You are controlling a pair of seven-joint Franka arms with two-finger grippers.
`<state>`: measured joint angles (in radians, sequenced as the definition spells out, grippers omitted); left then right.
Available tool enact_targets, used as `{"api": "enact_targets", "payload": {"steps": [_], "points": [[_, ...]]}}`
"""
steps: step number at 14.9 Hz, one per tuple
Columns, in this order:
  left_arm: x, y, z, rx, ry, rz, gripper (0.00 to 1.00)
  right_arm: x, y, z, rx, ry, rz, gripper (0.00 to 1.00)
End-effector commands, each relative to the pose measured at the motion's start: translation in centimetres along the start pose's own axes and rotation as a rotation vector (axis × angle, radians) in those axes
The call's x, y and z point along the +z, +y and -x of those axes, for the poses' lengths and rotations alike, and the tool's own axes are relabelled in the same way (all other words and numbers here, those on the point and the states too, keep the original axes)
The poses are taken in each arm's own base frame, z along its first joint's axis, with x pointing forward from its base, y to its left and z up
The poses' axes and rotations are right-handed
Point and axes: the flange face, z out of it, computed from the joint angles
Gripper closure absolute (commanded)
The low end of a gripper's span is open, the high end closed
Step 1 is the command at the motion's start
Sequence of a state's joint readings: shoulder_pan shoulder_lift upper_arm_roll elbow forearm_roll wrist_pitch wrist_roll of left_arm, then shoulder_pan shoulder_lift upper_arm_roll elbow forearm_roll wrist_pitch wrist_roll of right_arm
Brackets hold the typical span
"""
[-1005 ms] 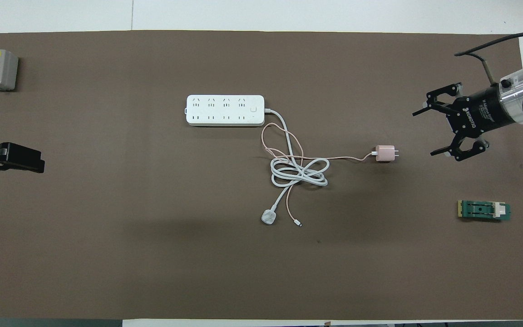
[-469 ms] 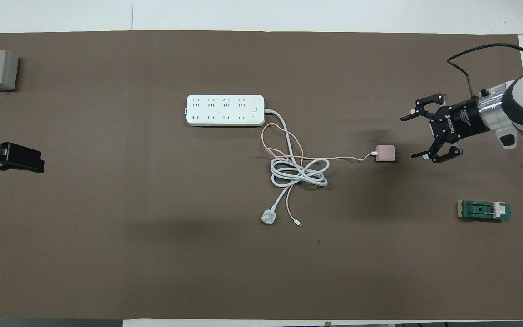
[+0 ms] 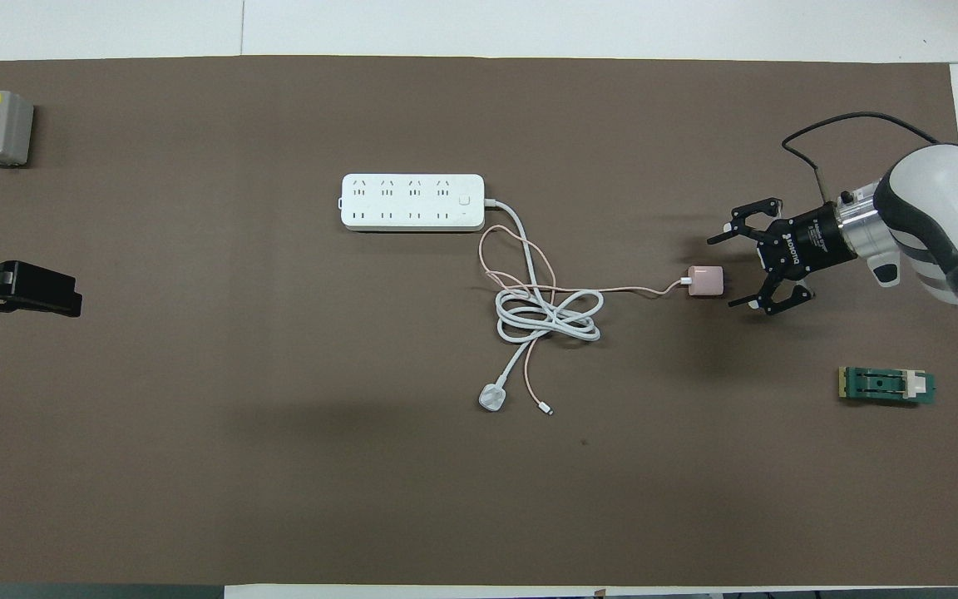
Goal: Plug charger into power strip
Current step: 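Reach the right gripper over the pink charger and lower it, then grasp the pink charger with the right gripper while the left gripper advances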
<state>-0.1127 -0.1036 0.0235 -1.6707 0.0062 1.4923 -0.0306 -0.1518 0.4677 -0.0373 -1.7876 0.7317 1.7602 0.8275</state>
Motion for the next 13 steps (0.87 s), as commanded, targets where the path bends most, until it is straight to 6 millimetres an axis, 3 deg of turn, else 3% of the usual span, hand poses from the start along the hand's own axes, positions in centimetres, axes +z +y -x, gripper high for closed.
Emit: {"api": "enact_targets", "payload": {"steps": [1, 10, 13], "points": [[0.0, -0.1, 0.9, -0.010, -0.005, 0.012, 0.00, 0.9, 1.1, -1.1, -0.010, -0.029, -0.034, 0.00], [-1.3, -0.3, 1.1, -0.018, 0.026, 0.045, 0.00, 2.2, 1.7, -2.9, 0.009, 0.012, -0.074, 0.00], [-0.7, -1.5, 1.2, -0.051, 0.017, 0.227, 0.00, 2.7, 2.0, -3.2, 0.013, 0.023, -0.079, 0.00]]}}
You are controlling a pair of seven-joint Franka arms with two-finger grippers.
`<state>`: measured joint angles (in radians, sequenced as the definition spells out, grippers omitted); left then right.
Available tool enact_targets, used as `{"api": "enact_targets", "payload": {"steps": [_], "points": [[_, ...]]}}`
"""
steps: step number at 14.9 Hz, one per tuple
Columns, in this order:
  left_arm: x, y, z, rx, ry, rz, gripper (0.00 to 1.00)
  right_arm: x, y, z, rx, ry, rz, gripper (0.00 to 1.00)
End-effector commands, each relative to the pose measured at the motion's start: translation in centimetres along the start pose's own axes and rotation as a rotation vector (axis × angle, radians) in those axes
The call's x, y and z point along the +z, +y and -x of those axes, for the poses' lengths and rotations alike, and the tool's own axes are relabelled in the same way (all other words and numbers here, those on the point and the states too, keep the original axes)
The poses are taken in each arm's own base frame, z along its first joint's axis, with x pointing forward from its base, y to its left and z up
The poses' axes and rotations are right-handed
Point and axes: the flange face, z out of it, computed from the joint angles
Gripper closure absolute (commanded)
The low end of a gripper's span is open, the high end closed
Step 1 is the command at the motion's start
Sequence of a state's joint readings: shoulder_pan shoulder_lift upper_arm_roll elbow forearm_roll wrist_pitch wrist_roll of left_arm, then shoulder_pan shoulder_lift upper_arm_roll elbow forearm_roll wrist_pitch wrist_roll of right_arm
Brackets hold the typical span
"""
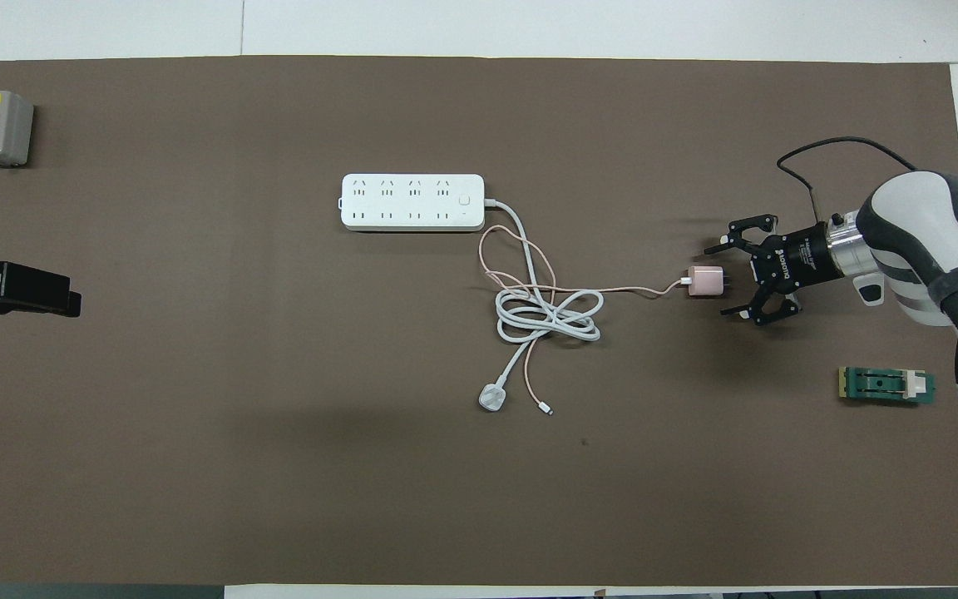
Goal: Plug charger into power strip
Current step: 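Grasp the pink charger with the right gripper while the left gripper advances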
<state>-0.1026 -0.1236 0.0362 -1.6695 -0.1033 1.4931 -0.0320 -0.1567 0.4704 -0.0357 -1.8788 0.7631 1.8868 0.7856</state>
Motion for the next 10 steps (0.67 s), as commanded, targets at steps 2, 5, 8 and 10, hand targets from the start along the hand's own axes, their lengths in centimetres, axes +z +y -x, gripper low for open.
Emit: {"api": "enact_targets", "payload": {"steps": [2, 5, 8, 10], "points": [[1.4, -1.4, 1.1, -0.038, 0.021, 0.269, 0.00, 0.9, 1.0, -0.8, -0.026, -0.002, -0.030, 0.03], [4.9, -1.0, 1.4, -0.083, 0.043, 0.489, 0.00, 0.8, 1.0, -0.8, -0.028, -0.001, -0.031, 0.29], [10.3, -2.0, 0.1, -0.028, 0.072, 0.686, 0.00, 0.9, 0.9, -0.7, -0.045, -0.002, -0.028, 0.63], [15.5, -1.5, -1.4, -0.050, 0.031, 0.881, 0.00, 1.0, 0.8, -0.4, -0.056, -0.001, -0.026, 0.96]]}}
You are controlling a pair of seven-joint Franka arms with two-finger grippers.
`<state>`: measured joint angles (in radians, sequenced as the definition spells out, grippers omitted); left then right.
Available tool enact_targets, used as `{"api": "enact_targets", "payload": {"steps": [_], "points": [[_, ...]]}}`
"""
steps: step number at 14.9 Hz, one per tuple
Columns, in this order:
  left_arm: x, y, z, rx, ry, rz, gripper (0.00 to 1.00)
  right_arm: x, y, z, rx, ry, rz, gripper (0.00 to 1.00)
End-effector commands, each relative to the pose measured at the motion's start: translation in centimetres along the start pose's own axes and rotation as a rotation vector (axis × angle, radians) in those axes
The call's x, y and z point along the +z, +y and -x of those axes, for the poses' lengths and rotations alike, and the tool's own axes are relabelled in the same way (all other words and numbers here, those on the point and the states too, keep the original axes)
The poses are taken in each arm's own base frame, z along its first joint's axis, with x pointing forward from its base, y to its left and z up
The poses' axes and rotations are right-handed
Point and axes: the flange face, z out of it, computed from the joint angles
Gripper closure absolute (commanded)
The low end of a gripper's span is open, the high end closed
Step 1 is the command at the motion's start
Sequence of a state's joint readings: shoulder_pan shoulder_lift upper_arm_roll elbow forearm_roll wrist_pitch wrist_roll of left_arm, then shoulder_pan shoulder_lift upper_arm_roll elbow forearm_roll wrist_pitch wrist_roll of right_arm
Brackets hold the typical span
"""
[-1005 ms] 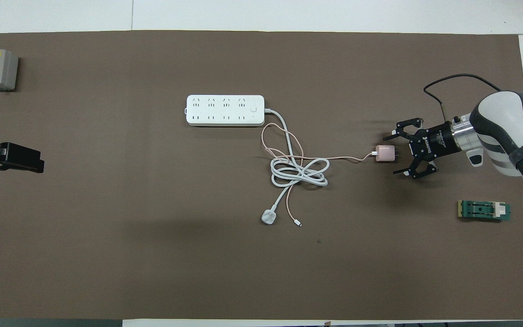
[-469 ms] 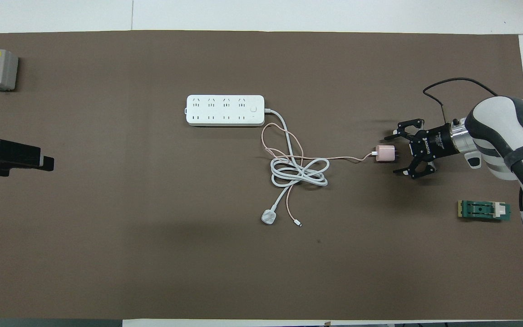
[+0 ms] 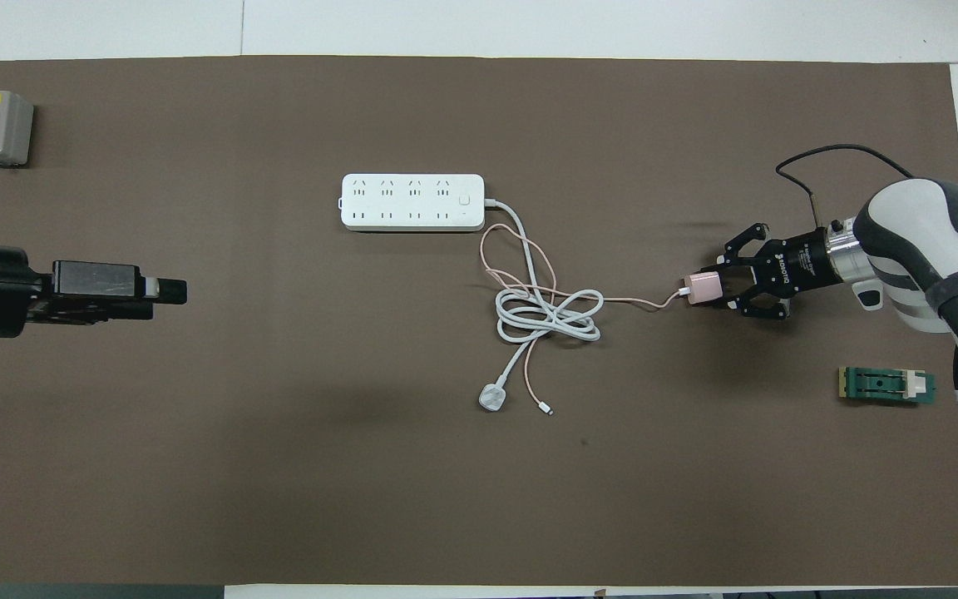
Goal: Plug charger into power strip
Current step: 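Grasp the pink charger with the right gripper while the left gripper advances, then carry the charger toward the left gripper while the left gripper approaches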
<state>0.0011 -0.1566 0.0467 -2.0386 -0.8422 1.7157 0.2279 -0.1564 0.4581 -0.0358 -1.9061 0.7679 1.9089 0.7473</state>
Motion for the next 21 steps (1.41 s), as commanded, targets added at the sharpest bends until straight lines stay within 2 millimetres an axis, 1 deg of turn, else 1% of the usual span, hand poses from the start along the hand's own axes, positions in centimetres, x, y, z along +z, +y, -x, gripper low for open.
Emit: {"api": "enact_targets", "payload": {"steps": [1, 3, 4, 5, 6, 7, 8, 9, 10, 11, 15, 16, 17, 18, 20, 21], "points": [[5.1, -4.8, -1.7, 0.006, -0.004, 0.213, 0.00, 0.7, 0.0, -0.1, -0.030, -0.006, -0.020, 1.00], [8.0, -5.9, -2.7, 0.024, -0.012, 0.300, 0.00, 0.8, -0.2, 0.3, -0.027, -0.009, -0.015, 1.00], [10.0, -6.1, -2.7, 0.010, -0.017, 0.364, 0.00, 0.4, -0.7, 0.8, -0.034, -0.009, -0.017, 1.00], [11.9, -5.5, -2.7, 0.021, -0.017, 0.422, 0.00, -0.3, -1.4, 1.4, -0.021, -0.009, -0.024, 1.00], [13.6, -5.7, -2.8, 0.025, -0.013, 0.477, 0.00, -0.9, -2.3, 2.7, -0.007, -0.007, -0.029, 1.00], [15.8, -6.8, -3.1, 0.021, -0.026, 0.537, 0.00, -1.3, -3.1, 3.8, 0.003, -0.006, -0.031, 1.00], [18.4, -8.2, -3.6, 0.041, -0.021, 0.622, 0.00, -1.9, -4.0, 5.4, 0.002, -0.009, -0.031, 1.00], [20.6, -8.9, -3.8, 0.058, -0.011, 0.663, 0.00, -2.4, -4.8, 6.8, 0.003, -0.008, -0.034, 1.00], [21.8, -8.4, -3.7, 0.063, -0.017, 0.662, 0.00, -2.5, -5.5, 8.2, 0.006, -0.011, -0.029, 1.00], [22.6, -7.8, -3.6, 0.061, -0.016, 0.665, 0.00, -2.7, -6.1, 9.7, 0.009, -0.008, -0.029, 1.00], [24.6, -5.4, -3.7, 0.048, 0.005, 0.693, 0.00, -1.7, -8.9, 17.6, 0.021, 0.009, -0.031, 1.00], [25.3, -4.6, -3.5, 0.041, 0.004, 0.710, 0.00, -0.9, -9.5, 19.4, 0.024, 0.011, -0.027, 1.00], [25.6, -4.4, -3.5, 0.037, 0.009, 0.704, 0.00, 0.1, -9.9, 21.5, 0.026, 0.005, -0.025, 1.00], [26.0, -4.2, -3.5, 0.038, 0.011, 0.690, 0.00, 0.9, -10.3, 23.0, 0.032, -0.019, -0.031, 1.00], [26.3, -4.1, -3.5, 0.037, 0.019, 0.674, 0.00, 2.1, -10.9, 25.2, 0.053, -0.024, -0.056, 1.00], [26.3, -3.6, -3.7, 0.044, 0.020, 0.678, 0.00, 3.2, -11.0, 26.6, 0.052, -0.022, -0.054, 1.00]]}}
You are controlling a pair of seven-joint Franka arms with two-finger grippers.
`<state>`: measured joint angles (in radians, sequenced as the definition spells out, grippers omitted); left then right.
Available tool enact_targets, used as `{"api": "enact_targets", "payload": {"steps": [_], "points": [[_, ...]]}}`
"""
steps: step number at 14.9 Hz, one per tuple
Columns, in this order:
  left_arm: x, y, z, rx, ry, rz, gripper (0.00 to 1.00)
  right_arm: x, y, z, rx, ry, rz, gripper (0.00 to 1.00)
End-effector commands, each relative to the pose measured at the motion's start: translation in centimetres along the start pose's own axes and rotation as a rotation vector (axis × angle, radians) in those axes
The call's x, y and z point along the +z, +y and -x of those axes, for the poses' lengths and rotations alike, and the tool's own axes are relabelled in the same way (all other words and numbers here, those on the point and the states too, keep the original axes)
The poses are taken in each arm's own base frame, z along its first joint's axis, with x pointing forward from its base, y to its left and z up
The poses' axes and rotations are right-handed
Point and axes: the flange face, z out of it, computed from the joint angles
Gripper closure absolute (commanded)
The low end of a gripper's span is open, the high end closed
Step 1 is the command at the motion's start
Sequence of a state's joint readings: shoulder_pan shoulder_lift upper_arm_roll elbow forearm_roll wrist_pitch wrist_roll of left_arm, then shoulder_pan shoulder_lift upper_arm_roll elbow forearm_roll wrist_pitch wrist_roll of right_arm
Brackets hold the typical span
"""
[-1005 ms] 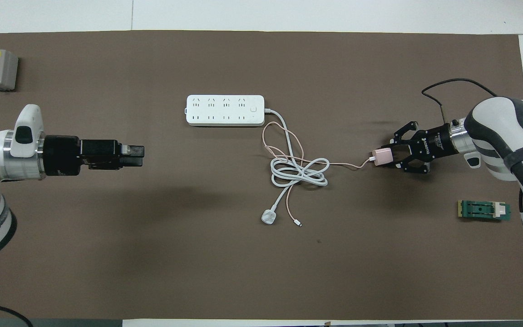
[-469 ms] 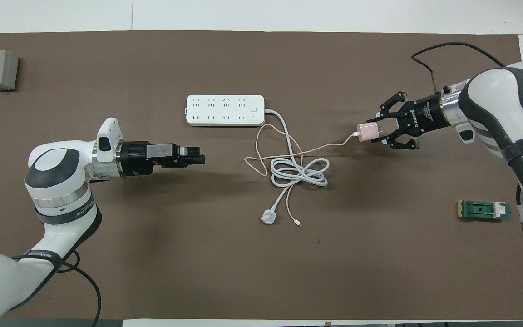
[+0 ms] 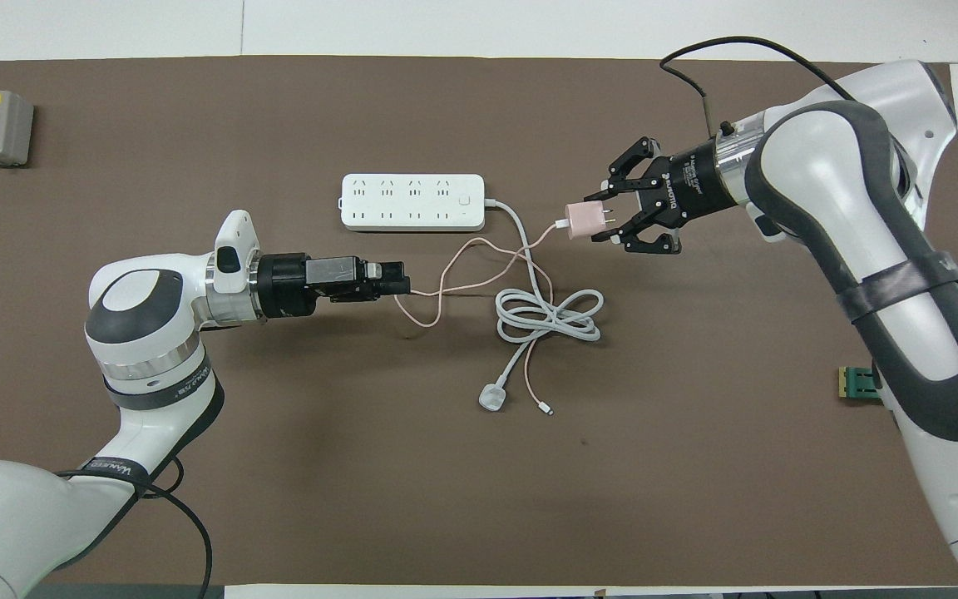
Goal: Plug charger into power strip
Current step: 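Carry the charger toward the left gripper while the left gripper approaches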
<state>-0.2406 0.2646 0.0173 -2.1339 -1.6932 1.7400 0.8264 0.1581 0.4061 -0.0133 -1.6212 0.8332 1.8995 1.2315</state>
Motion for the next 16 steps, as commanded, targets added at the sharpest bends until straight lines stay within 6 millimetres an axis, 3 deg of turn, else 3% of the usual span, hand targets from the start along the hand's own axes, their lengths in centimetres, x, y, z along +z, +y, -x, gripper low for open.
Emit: {"api": "enact_targets", "payload": {"steps": [1, 4, 6, 9, 11, 16], "points": [[0.4, 0.7, -0.6, 0.007, 0.031, 0.005, 0.00, 1.7, -0.5, 3.0, 0.020, -0.010, -0.020, 1.00], [0.6, 1.3, -1.2, 0.017, 0.037, 0.014, 0.00, 5.0, -0.4, 6.8, 0.038, 0.010, -0.046, 1.00], [0.2, 2.2, -2.8, 0.024, 0.046, 0.021, 0.00, 6.6, -0.4, 9.5, 0.065, 0.014, -0.076, 1.00], [-1.0, 4.0, -5.3, 0.014, 0.061, 0.028, 0.00, 7.6, -0.4, 11.3, 0.077, 0.013, -0.094, 1.00], [-2.1, 5.0, -7.1, 0.010, 0.065, 0.018, 0.00, 9.5, -0.2, 14.3, 0.085, -0.004, -0.118, 1.00], [-3.7, 4.9, -9.1, 0.012, 0.071, -0.005, 0.00, 8.7, -0.9, 14.3, 0.102, -0.012, -0.132, 1.00]]}}
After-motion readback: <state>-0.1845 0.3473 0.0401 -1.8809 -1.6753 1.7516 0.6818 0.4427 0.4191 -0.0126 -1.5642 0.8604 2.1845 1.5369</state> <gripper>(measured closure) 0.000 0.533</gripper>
